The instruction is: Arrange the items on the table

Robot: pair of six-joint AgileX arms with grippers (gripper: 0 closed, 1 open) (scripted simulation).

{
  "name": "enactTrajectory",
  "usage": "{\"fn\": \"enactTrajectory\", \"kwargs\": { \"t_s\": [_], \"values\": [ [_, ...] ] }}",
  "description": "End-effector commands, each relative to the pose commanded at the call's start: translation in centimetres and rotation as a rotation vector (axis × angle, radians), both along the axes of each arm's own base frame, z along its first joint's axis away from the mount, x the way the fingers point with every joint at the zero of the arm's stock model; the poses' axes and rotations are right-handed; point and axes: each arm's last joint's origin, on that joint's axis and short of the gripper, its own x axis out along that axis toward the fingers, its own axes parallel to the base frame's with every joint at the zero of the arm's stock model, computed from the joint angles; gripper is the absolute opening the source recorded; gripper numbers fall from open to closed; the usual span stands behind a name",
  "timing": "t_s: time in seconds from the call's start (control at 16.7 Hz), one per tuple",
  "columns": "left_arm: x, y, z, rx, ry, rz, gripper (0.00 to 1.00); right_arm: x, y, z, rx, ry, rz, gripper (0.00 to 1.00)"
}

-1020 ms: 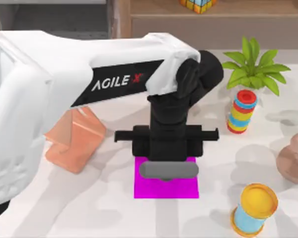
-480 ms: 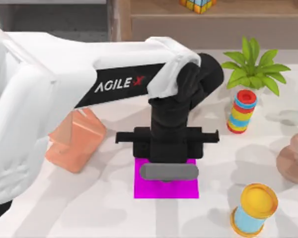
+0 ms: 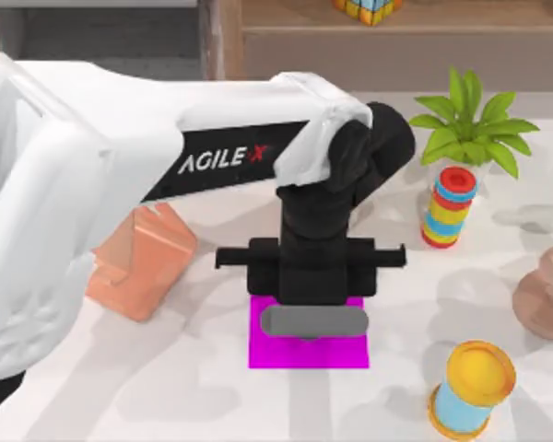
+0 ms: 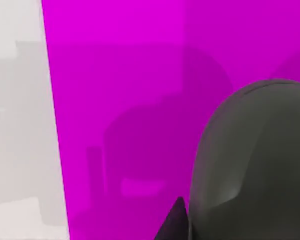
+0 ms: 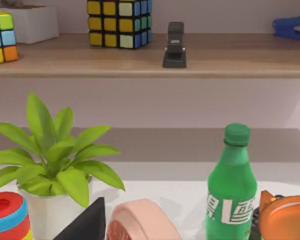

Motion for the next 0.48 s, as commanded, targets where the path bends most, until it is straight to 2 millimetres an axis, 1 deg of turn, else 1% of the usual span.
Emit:
{"fn": "enactTrajectory", "kwargs": {
  "t_s": [0.48],
  "values": [
    [0.00,0.00,0.00,0.000,0.000,0.000,0.83,0.00,0.00,0.00,0.000,0.000,0.000,1.00]
  ]
}}
